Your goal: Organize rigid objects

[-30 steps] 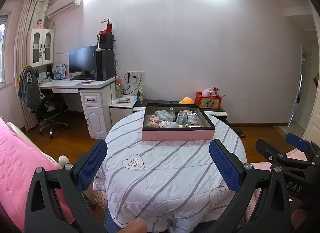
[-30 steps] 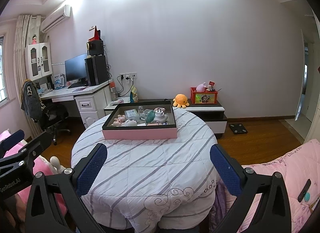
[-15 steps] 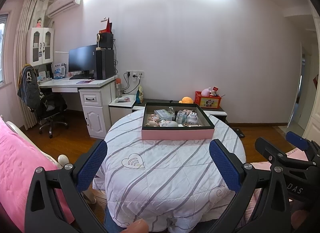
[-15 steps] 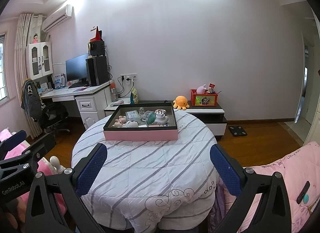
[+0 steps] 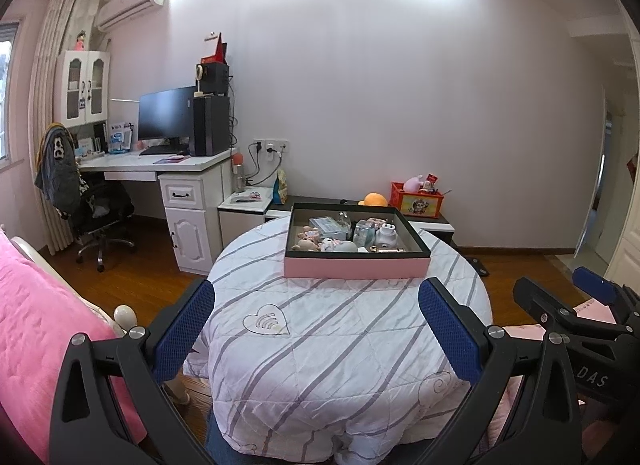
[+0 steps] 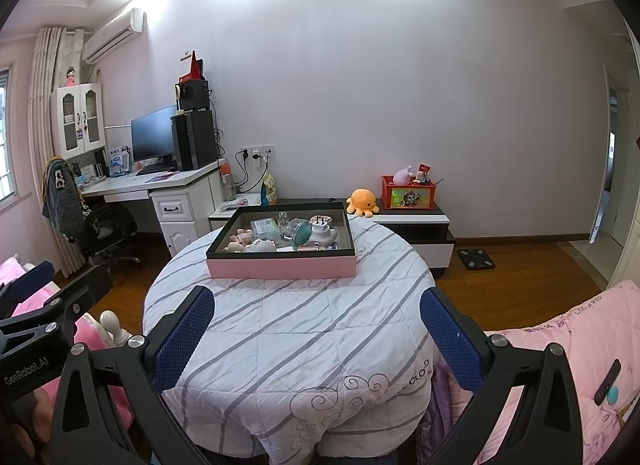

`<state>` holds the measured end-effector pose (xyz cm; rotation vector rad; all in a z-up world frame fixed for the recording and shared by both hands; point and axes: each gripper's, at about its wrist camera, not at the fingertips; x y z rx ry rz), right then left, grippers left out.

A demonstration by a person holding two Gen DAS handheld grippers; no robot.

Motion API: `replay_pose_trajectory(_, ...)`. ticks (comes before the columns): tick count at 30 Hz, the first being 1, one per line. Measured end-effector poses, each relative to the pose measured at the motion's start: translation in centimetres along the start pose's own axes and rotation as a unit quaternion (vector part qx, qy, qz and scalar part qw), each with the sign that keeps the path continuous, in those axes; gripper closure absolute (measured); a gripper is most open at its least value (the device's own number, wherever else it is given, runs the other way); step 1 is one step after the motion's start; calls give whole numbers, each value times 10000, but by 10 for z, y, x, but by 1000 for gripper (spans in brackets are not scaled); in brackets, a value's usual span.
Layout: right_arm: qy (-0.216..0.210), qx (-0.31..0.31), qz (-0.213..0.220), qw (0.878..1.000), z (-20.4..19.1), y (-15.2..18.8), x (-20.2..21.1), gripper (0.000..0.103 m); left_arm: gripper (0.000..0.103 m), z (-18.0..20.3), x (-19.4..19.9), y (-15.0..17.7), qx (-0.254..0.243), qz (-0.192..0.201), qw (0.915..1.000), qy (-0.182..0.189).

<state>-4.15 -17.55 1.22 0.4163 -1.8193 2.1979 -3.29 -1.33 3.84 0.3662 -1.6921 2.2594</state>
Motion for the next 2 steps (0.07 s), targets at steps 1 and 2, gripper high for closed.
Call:
replay_pose_trajectory(1,-1,1,-3,10000,0,0,0,0,0,0,0,0,5,1,10000,-3)
replay_pose_trajectory(2,-7,0,-4,10000,0,0,0,0,0,0,0,0,10,-5,10000,10)
Point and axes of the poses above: each gripper's, at about its wrist camera, not at the fingertips, and x roughly against the way its jaws point, z to its right, y to its underside, and after that the axes turned 14 degrees about x, right-handed
